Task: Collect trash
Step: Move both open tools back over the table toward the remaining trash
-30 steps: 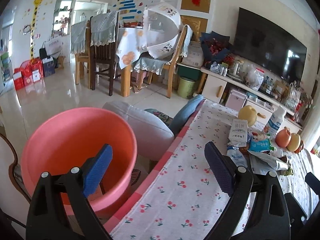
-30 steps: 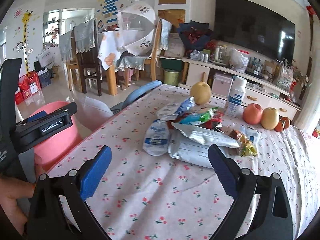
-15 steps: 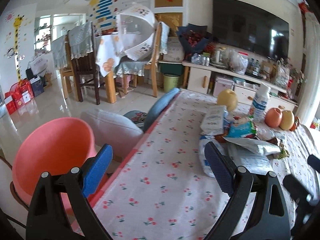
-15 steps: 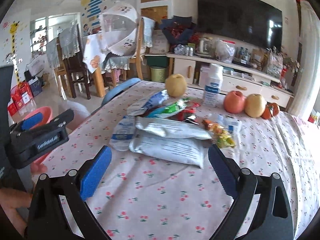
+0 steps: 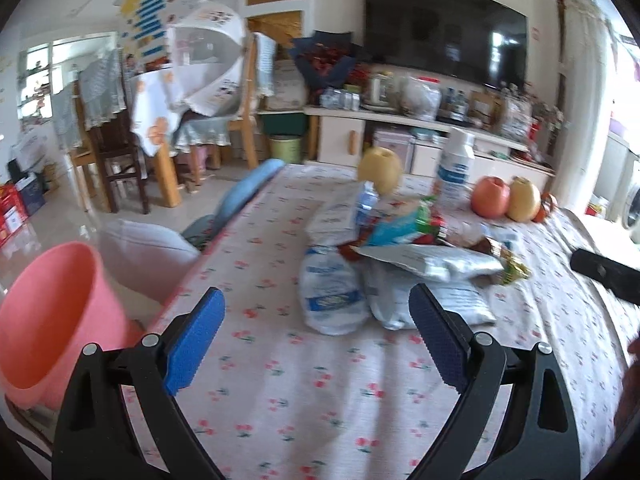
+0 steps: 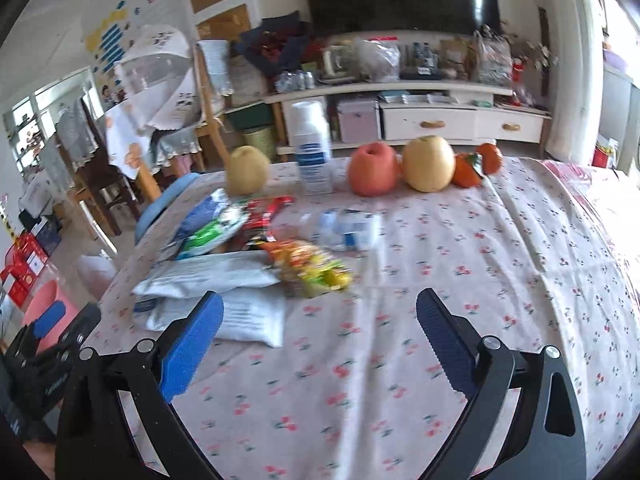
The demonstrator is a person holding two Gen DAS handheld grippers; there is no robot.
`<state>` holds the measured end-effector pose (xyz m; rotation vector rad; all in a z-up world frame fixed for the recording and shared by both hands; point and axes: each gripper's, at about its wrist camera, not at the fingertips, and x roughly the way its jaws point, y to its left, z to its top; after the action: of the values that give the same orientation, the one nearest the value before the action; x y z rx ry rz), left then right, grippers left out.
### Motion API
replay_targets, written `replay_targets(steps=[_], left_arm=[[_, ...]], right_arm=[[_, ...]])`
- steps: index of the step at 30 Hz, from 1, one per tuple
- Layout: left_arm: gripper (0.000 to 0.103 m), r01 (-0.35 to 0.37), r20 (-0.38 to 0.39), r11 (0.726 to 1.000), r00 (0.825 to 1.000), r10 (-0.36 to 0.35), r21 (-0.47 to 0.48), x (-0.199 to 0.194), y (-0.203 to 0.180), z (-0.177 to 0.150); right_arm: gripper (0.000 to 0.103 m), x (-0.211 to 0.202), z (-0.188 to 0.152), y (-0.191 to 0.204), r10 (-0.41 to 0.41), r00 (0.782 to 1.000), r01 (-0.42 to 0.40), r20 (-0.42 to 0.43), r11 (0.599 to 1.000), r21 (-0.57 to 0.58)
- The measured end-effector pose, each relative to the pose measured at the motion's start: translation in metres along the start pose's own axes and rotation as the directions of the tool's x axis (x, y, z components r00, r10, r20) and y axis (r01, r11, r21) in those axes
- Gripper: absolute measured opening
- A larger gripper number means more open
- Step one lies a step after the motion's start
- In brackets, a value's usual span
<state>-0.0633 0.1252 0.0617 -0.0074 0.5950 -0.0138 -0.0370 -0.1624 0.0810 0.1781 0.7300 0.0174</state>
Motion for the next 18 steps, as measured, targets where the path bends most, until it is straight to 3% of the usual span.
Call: replay_targets(steps=[3, 9, 14, 18], left_arm=[[0.094, 0.062, -0.058, 0.998, 0.996, -0.061, 0.016, 0.010, -0.012, -0.005], [0.094, 0.043, -0.105, 0.999, 0.994, -0.041, 0.020, 0.028, -0.012, -0.006], [0.094, 0.015, -0.126, 0.997, 0.992, -0.026, -0.082, 0.045, 0.009, 0.002], [0.094, 0.006, -0.146, 0.990, 0.989, -0.027, -0.142, 0.064, 0.019, 0.010]], right_arm=[[0.096, 0.007, 0.007, -0.017, -0.021, 1.000, 0.021, -0.006, 1.000, 0.010], [0.096, 0.034, 0.018, -0.034, -0.002, 0.999, 0.002, -0.043, 1.000, 0.009], [0.096, 0.061, 0.022, -0.033, 0.101, 0.991, -0.099, -0.087, 0.995, 0.034], [0.096, 0.079, 0.026, -0.033, 0.204, 0.972, -0.191, -0.121, 0.976, 0.107]])
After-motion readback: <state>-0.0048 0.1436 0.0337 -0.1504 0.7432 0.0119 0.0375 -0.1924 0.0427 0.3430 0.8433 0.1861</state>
